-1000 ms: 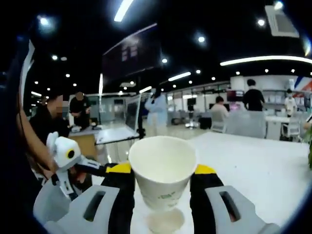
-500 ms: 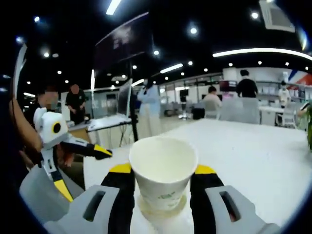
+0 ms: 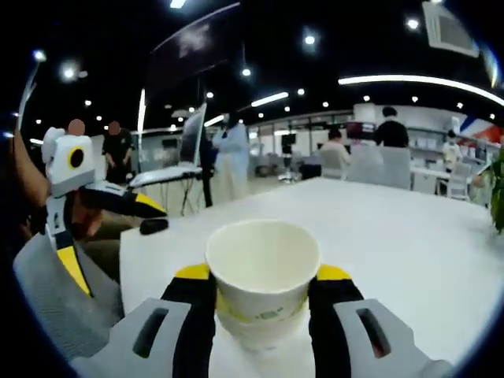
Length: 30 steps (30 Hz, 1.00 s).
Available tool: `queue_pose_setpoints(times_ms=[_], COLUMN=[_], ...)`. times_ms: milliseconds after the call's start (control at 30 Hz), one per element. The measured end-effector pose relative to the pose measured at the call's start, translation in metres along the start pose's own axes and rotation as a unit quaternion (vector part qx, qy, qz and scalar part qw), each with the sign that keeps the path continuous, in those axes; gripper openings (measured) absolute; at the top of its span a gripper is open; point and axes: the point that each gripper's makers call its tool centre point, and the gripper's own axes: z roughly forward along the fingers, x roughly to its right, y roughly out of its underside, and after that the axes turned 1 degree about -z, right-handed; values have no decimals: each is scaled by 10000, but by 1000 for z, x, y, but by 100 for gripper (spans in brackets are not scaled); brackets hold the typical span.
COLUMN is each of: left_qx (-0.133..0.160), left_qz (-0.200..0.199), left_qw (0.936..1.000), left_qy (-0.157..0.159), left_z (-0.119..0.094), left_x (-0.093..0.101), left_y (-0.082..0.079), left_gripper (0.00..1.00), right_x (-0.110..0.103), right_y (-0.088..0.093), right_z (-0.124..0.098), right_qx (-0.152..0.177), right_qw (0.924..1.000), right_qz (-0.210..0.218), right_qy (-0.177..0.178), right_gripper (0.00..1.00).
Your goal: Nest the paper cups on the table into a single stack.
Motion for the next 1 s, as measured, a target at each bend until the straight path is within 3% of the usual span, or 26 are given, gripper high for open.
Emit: queue_pose_setpoints(times_ms=[100,400,700,1000], left_qx=[-7,-40,-43,23], left_qz=[1,38,32,-97], left_qw=[10000,10000,10000,9999], left_qy=[-2,17,8,57], left_z=[0,0,1,1], left_x=[0,2,1,0], left_y=[0,2,2,-1], left_gripper=[94,94,94,96], right_x=[4,0,6,17], right_y=[1,3,-3,-18], right_z=[-2,0,-1,-23], right_qx=[61,34,-16,141], right_qw=[9995,9996,9997,9995], right_qz=[-293,-269,-223,-196], right_qy=[125,58,85,191], right_gripper=[47,60,57,76])
